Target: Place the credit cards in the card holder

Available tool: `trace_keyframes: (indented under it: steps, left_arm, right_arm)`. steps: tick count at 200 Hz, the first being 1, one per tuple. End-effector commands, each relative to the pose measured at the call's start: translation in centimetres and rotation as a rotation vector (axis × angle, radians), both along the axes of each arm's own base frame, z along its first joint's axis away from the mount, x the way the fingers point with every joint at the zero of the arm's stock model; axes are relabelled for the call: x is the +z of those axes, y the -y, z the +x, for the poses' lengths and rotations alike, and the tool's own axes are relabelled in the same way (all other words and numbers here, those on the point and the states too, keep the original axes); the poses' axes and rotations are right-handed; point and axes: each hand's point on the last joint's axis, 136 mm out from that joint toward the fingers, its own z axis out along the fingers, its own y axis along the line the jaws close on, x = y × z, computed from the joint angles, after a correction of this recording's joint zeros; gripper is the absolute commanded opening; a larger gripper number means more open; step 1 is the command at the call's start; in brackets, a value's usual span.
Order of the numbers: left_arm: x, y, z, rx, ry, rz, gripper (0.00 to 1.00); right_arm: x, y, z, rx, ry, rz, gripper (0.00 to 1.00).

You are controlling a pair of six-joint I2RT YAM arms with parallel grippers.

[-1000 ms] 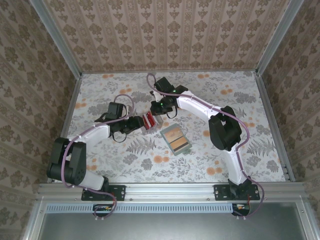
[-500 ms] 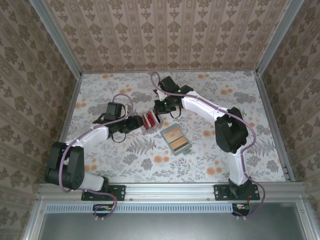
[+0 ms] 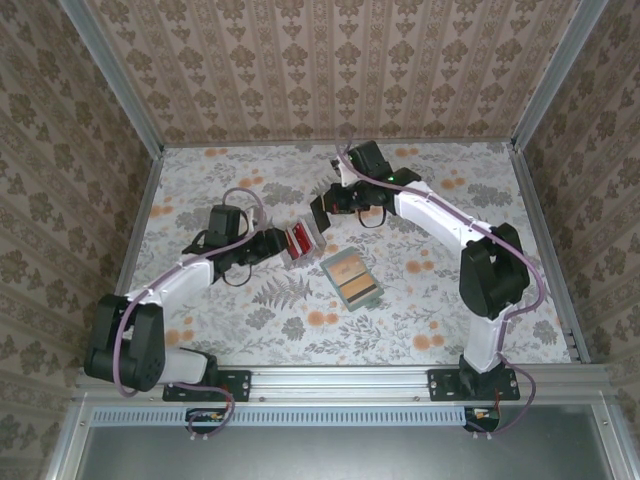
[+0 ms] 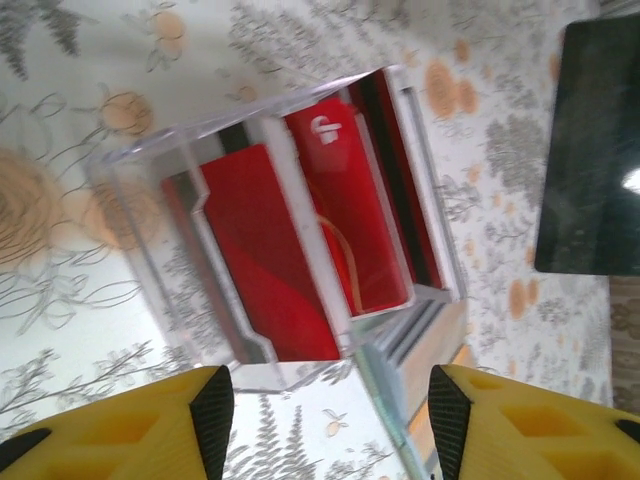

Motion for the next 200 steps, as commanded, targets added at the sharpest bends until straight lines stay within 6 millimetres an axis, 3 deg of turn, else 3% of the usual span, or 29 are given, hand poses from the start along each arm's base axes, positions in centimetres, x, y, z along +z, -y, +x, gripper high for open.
trace_keyframes:
  steps: [1,58,143,172,200]
  left_arm:
    - [3.7,1.2,0.8,-0.014,0.098,-0.149,0.59]
    - [9.6,3.7,1.7,-0.1,0.217,-0.376,0.62]
    - [11.9,5.4,2.8,-0.141,0.225,-0.533,0.6]
    - [13.0,6.1,2.9,-0.164,0.246,-0.563,0.55]
    - [13.8,6.5,2.8,-0.185,0.262,-0.575,0.33]
  right_arm:
    - [3.4,-0.4,-0.7,0.025,0.012,0.142,0.0]
    - [5.9,-1.0,-1.9,0.093,-0.066,0.382,0.0]
    - [8.0,-2.2,-2.7,0.164,-0.114,0.548,0.0]
    - [7.2,-2.4,-2.8,0.169,-0.14,0.549,0.0]
    - [6.2,-2.4,-2.9,0.163,-0.161,0.542,0.0]
